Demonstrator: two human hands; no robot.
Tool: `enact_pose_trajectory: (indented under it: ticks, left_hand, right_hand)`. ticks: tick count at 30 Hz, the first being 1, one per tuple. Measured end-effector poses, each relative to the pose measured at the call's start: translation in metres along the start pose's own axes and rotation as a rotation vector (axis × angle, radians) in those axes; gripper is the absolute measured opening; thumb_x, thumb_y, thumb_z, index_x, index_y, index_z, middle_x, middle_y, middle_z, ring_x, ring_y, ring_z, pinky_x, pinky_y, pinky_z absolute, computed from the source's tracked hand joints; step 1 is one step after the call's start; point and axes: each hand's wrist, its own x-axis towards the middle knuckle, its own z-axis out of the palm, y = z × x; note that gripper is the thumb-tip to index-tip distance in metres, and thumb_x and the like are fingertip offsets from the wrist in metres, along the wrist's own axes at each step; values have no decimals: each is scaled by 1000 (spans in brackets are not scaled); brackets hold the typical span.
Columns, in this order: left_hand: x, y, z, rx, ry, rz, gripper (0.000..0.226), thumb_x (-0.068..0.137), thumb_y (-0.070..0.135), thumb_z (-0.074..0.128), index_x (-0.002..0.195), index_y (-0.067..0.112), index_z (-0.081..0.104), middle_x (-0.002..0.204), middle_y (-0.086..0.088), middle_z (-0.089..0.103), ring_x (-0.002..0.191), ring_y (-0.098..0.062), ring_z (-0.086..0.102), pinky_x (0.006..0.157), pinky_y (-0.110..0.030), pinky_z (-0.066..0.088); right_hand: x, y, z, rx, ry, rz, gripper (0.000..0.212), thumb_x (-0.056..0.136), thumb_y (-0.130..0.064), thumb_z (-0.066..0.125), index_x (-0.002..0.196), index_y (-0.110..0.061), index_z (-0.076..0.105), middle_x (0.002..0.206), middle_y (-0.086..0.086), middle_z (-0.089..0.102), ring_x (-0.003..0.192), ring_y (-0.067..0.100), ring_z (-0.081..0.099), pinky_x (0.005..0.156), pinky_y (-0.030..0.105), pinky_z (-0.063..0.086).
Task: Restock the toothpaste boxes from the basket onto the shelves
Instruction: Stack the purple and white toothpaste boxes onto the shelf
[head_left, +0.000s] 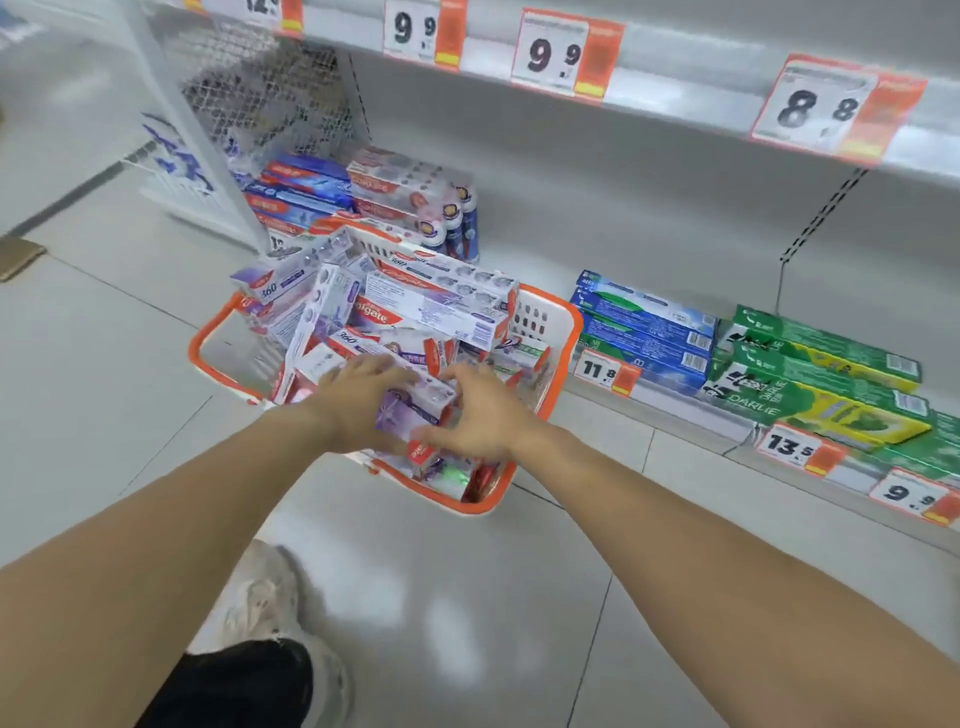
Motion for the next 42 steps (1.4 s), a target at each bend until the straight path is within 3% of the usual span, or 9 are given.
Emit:
enact_pose_trajectory:
  ticks: [4,11,17,23,29,31,33,37,42]
  left_hand:
    - [21,-18,-18,159,-118,102,114,63,47,89,153,43,20,165,0,10,152,-23,9,122,-50,13]
    - [41,-73,-43,214,-109,105,119,59,44,92,154,36,20,153,-2,25,143,-27,29,117,-45,27]
    - [46,-90,-62,222,-150,153,124,43,66,90,145,22,35,133,1,34,127,-20,37,111,-41,40]
    - [33,-98,-51,-20,-188,157,106,53,44,96,136,25,33,137,5,49,116,-13,50,101,-25,42]
    - [22,-82,-43,12,-158,140,133,49,50,94,153,31,14,150,-1,33,140,-24,33,115,-41,35]
    - [20,-75,-46,6,-191,130,116,49,55,94,145,29,32,141,1,42,131,-22,42,110,-38,40]
    - [21,-72,-48,-65,-169,91,82,52,55,93,117,26,53,125,3,57,111,-18,56,94,-32,49]
    - [20,-67,-49,-93,-94,38,48,70,48,87,99,23,59,104,4,60,93,-17,59,68,-25,45]
    - [12,-61,-55,-65,-42,-9,41,75,49,81,98,21,62,101,1,64,90,-19,61,74,-28,48]
  right_hand:
    - [15,2,19,4,-93,13,112,60,-57,88,148,-30,23,142,7,29,125,30,50,98,33,45]
    - [39,-8,22,-73,-157,35,121,63,-38,90,153,-34,9,153,11,28,130,33,48,103,42,48]
    - [42,-17,13,-52,-180,144,124,63,-27,92,153,-44,9,152,9,26,128,33,50,98,36,49]
    - [27,-18,27,-10,-30,217,116,63,-32,92,150,-46,17,147,10,37,128,31,49,102,34,43]
    - [0,-11,46,210,240,243,114,54,-42,97,145,-39,28,144,-6,51,129,19,53,107,40,48]
    - [-7,1,47,264,256,220,115,50,-43,97,144,-39,30,139,-10,55,123,15,57,103,41,51]
    - [-13,10,36,237,198,206,111,53,-39,97,144,-38,33,130,-10,58,114,12,61,98,35,54]
    - [-18,14,-15,45,78,171,79,64,-47,90,132,-35,51,114,-13,58,103,13,61,87,30,55]
    - [-23,-5,-94,-135,1,115,54,72,-59,81,112,-26,67,103,-1,66,88,15,65,76,33,56]
